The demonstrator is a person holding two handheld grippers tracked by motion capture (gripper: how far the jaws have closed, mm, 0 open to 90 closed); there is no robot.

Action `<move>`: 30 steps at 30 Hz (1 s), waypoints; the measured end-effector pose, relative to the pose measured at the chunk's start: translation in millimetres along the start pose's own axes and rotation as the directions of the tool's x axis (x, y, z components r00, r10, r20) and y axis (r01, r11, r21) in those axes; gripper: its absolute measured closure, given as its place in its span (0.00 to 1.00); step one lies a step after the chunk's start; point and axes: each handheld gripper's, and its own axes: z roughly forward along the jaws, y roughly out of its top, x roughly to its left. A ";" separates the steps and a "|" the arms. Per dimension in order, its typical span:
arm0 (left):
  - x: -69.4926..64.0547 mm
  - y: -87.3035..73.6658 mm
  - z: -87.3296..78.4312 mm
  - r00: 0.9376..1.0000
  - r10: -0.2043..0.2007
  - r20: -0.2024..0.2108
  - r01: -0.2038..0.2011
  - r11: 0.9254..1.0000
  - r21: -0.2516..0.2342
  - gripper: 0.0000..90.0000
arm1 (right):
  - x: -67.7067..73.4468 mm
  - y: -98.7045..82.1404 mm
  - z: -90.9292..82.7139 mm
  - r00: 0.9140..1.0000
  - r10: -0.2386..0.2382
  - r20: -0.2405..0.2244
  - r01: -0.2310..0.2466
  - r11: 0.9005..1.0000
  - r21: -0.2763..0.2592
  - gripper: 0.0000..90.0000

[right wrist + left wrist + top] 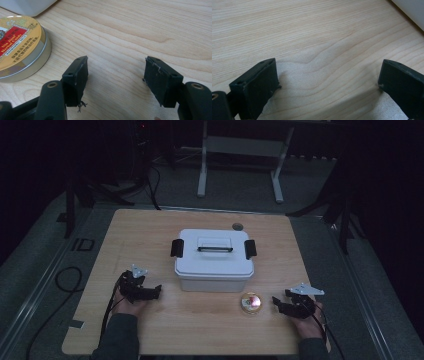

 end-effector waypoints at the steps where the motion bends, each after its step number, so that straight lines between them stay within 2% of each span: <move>1: 0.1 0.1 0.1 1.000 0.000 -0.002 0.000 1.000 -0.001 0.04 | 0.1 0.0 0.0 1.000 0.000 0.001 0.000 1.000 0.001 0.39; 13: 2.2 1.8 1.0 1.000 -0.009 -0.012 0.009 1.000 -0.009 0.09 | 0.1 0.0 -0.2 1.000 0.000 0.001 0.000 1.000 -0.001 0.41; 16: 2.1 1.8 1.0 1.000 -0.010 -0.012 0.009 1.000 -0.009 0.09 | 1.1 -0.3 -1.6 1.000 0.013 -0.015 -0.013 1.000 -0.008 0.48; 19: 2.1 1.8 1.1 1.000 -0.009 -0.012 0.009 1.000 -0.009 0.09 | 7.1 2.4 -3.1 1.000 -0.011 0.007 0.011 1.000 -0.016 0.57; 22: 2.1 1.8 1.1 1.000 -0.009 -0.012 0.009 1.000 -0.009 0.09 | 13.5 9.1 -6.5 1.000 -0.023 0.002 0.023 0.999 -0.034 0.69; 26: 2.1 1.8 1.1 1.000 -0.010 -0.012 0.010 1.000 -0.010 0.09 | 25.8 18.4 -10.6 0.998 -0.060 0.013 0.060 0.997 -0.044 0.98; 30: 2.1 1.8 1.0 1.000 -0.009 -0.012 0.008 1.000 -0.009 0.09 | 36.8 25.3 -8.5 0.997 -0.075 0.011 0.075 0.996 -0.038 1.00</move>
